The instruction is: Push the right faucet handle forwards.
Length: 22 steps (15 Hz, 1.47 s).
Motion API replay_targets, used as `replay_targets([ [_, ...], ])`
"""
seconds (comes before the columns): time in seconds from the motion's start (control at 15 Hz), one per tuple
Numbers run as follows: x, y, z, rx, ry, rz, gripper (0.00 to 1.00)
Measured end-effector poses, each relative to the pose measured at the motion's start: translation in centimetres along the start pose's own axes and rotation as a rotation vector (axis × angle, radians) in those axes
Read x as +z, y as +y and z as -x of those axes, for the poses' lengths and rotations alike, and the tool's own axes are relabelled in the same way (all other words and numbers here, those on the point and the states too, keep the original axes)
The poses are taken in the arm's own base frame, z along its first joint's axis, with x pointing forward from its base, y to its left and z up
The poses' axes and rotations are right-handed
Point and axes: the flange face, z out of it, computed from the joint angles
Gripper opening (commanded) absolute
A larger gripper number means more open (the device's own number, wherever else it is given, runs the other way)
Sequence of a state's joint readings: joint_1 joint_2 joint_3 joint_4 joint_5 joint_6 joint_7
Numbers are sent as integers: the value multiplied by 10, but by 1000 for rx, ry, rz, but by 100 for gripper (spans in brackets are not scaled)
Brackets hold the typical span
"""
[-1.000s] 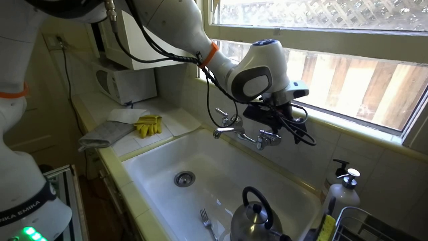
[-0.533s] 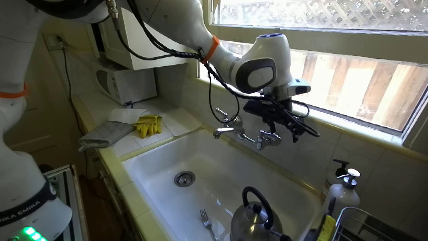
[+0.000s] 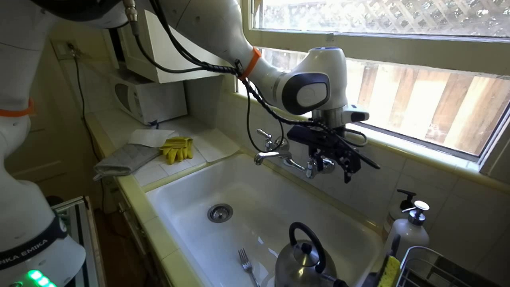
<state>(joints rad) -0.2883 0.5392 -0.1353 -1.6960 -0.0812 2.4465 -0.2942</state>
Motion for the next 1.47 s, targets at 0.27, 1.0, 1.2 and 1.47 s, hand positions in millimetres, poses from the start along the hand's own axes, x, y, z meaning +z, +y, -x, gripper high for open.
replay_targets([
  [0.27,10,14,11,63,2,-22,100],
  [1.0,-28,23,-2,149,179,-78,100],
  [1.2,-23,12,-6,142,214,-105,100],
  [1.47,-14,6,-11,119,247,-97,100],
])
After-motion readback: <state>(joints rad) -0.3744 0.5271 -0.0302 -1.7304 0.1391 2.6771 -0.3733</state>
